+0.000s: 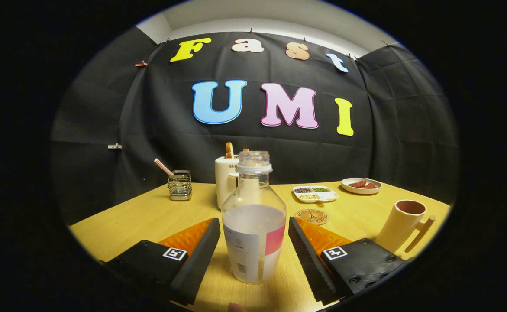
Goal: Take the bottle from table, then pour the juice into the cup, finally place the bottle on the coaster
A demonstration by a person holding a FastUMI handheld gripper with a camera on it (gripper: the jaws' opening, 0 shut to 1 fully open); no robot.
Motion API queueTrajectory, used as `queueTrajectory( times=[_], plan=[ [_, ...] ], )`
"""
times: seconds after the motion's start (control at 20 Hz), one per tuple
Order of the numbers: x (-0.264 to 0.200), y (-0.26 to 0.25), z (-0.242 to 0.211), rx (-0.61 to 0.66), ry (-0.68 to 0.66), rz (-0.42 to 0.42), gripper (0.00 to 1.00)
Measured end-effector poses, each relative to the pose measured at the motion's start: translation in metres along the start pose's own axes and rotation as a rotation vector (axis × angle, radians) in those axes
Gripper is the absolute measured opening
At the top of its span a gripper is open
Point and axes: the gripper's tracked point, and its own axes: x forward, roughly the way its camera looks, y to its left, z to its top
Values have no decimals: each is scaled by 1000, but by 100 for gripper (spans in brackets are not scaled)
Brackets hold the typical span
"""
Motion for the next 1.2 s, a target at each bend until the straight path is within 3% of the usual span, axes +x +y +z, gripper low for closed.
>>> queueTrajectory(
  times=[0.05,0.15,0.85,1.2],
  plan=[
    [-5,1,1,13,2,5,95],
    [1,-2,0,12,13,-10,76],
    [-49,-1,109,62,12,74,76],
    [-52,-11,140,77,3,83,76]
  ],
)
